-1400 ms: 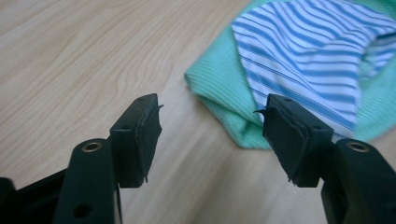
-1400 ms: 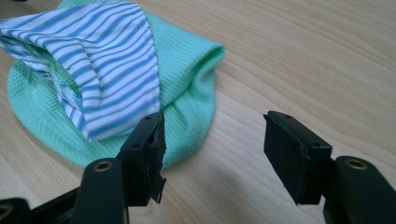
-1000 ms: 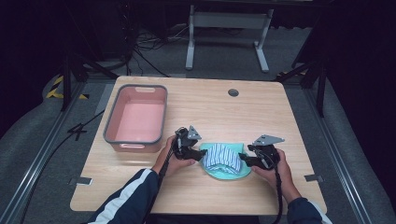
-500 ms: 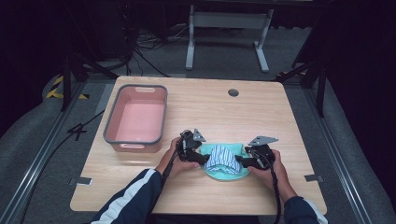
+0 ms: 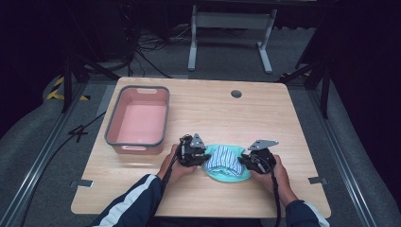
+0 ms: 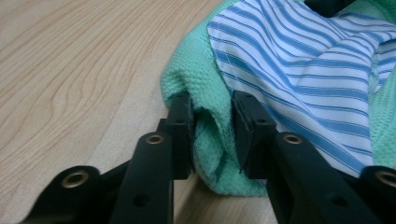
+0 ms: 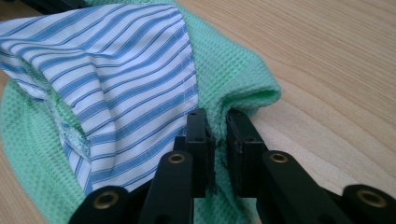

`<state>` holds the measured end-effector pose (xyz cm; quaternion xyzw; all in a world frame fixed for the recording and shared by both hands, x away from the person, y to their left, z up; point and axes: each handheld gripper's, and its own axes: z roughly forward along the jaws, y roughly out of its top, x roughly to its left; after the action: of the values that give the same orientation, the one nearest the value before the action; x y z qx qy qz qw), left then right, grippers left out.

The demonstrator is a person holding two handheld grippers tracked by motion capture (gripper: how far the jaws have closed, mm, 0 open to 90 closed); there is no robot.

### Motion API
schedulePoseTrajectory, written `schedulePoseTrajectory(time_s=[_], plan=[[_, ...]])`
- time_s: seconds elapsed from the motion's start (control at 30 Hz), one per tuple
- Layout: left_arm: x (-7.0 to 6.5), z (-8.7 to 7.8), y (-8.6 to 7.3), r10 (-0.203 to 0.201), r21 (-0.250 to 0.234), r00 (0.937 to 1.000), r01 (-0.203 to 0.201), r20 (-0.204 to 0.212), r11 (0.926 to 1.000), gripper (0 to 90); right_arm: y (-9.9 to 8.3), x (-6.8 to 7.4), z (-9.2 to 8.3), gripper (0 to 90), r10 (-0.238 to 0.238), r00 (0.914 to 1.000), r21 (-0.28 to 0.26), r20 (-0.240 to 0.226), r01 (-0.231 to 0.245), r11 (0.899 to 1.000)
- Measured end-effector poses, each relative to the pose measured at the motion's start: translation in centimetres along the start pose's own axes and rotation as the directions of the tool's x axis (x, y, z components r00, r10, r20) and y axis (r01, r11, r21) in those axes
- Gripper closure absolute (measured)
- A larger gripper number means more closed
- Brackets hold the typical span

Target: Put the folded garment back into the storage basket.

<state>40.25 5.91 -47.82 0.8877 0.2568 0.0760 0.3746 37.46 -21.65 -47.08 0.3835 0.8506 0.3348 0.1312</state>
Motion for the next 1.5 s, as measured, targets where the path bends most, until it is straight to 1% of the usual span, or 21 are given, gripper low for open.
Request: schedulePoseTrajectory(time_s=[0.07, 0.13, 0.17, 0.2, 0.3, 0.37, 0.4, 0.5, 0.6, 0.67, 0.73, 0.83, 0.87, 0.93, 0.97, 1.1, 1.23, 1.27, 1.33, 1.4, 1.5], plan=[[0.0, -0.1, 0.0, -0.002, 0.003, 0.9999, 0.002, 0.016, 1.0000, 78.1, 0.0, 0.2, 0.0, 81.4, -0.009, 0.9999, -0.006, 0.007, 0.009, 1.000], [0.0, -0.1, 0.1, -0.007, 0.005, 0.9998, 0.007, 0.018, 1.0000, 80.9, 0.0, 0.3, 0.0, 81.7, -0.026, 0.9994, -0.004, 0.021, 0.026, 1.000], [0.0, -0.1, 0.1, -0.011, 0.006, 0.9998, 0.011, 0.018, 0.9999, 81.5, 0.0, 0.3, 0.0, 81.9, -0.029, 0.9993, -0.005, 0.022, 0.029, 1.000], [-0.1, -0.2, 0.1, -0.010, 0.016, 0.9997, 0.010, 0.023, 0.9998, 81.9, 0.0, 0.3, 0.0, 82.1, -0.026, 0.9994, -0.008, 0.021, 0.026, 1.000], [-0.3, -0.5, 0.3, 0.023, 0.029, 0.9989, -0.024, 0.040, 0.9993, 83.2, -0.1, 0.3, -0.2, 82.3, -0.030, 0.9995, -0.011, 0.013, 0.030, 0.999], [-0.4, -0.7, 0.5, 0.024, 0.024, 0.9990, -0.025, 0.037, 0.9994, 83.3, -0.2, 0.3, -0.2, 82.4, -0.021, 0.9998, -0.012, 0.004, 0.021, 1.000], [-0.5, -0.8, 0.6, 0.024, 0.021, 0.9993, -0.024, 0.030, 0.9995, 83.3, -0.2, 0.3, -0.3, 82.5, -0.019, 0.9998, -0.012, 0.002, 0.019, 1.000], [-0.6, -1.0, 0.7, 0.022, 0.011, 0.9995, -0.023, 0.024, 0.9997, 83.4, 0.0, 0.4, -0.6, 82.9, -0.034, 0.9994, -0.015, -0.004, 0.034, 0.999], [-0.8, -1.2, 0.9, 0.022, -0.012, 0.9997, -0.021, 0.011, 0.9997, 83.5, 0.0, 0.4, -0.9, 83.1, -0.032, 0.9995, -0.022, -0.001, 0.032, 0.999], [-1.0, -1.3, 1.0, 0.021, -0.016, 0.9997, -0.021, 0.010, 0.9997, 83.5, 0.2, 0.4, -1.4, 83.3, -0.020, 0.9997, -0.047, 0.012, 0.021, 0.999], [-1.1, -1.4, 1.2, 0.034, -0.008, 0.9994, -0.034, 0.000, 0.9994, 83.5, 0.4, 0.6, -1.7, 83.4, -0.023, 0.9995, -0.063, 0.024, 0.025, 0.998], [-1.2, -1.6, 1.5, 0.040, -0.009, 0.9991, -0.040, -0.011, 0.9992, 83.5, 0.6, 0.7, -1.8, 83.4, -0.029, 0.9993, -0.062, 0.023, 0.030, 0.998], [-1.3, -1.8, 1.8, 0.042, -0.010, 0.9990, -0.042, -0.015, 0.9991, 83.5, 0.8, 0.7, -2.0, 83.4, -0.036, 0.9989, -0.065, 0.029, 0.038, 0.997], [-1.4, -2.2, 2.2, 0.064, -0.010, 0.9975, -0.064, -0.030, 0.9979, 83.5, 1.2, 0.7, -2.4, 83.5, -0.035, 0.9988, -0.083, 0.033, 0.038, 0.996], [-1.5, -2.4, 2.4, 0.068, -0.012, 0.9971, -0.068, -0.034, 0.9976, 83.5, 1.5, 0.8, -2.7, 83.5, -0.030, 0.9991, -0.092, 0.031, 0.033, 0.995], [-1.3, -3.7, 3.5, 0.076, -0.027, 0.9958, -0.077, -0.052, 0.9966, 83.5, 2.3, 1.0, -3.3, 83.4, -0.031, 0.9992, -0.112, 0.025, 0.034, 0.993], [-0.9, -4.7, 4.4, 0.082, -0.037, 0.9950, -0.084, -0.058, 0.9958, 83.5, 3.4, 1.4, -3.9, 83.4, -0.038, 0.9987, -0.128, 0.032, 0.042, 0.991], [-0.9, -4.9, 4.6, 0.090, -0.036, 0.9940, -0.092, -0.063, 0.9951, 83.5, 3.7, 1.4, -4.1, 83.4, -0.045, 0.9985, -0.135, 0.032, 0.049, 0.990], [-1.0, -5.2, 4.9, 0.089, -0.041, 0.9937, -0.092, -0.068, 0.9949, 83.5, 4.1, 1.4, -4.2, 83.4, -0.042, 0.9986, -0.139, 0.032, 0.046, 0.989], [-0.9, -5.8, 5.2, 0.102, -0.042, 0.9917, -0.106, -0.077, 0.9935, 83.5, 4.4, 1.4, -4.4, 83.4, -0.046, 0.9984, -0.145, 0.033, 0.050, 0.988], [-0.8, -6.6, 5.7, 0.109, -0.050, 0.9898, -0.114, -0.092, 0.9922, 83.5, 5.2, 1.5, -4.8, 83.4, -0.060, 0.9975, -0.156, 0.038, 0.066, 0.986]])
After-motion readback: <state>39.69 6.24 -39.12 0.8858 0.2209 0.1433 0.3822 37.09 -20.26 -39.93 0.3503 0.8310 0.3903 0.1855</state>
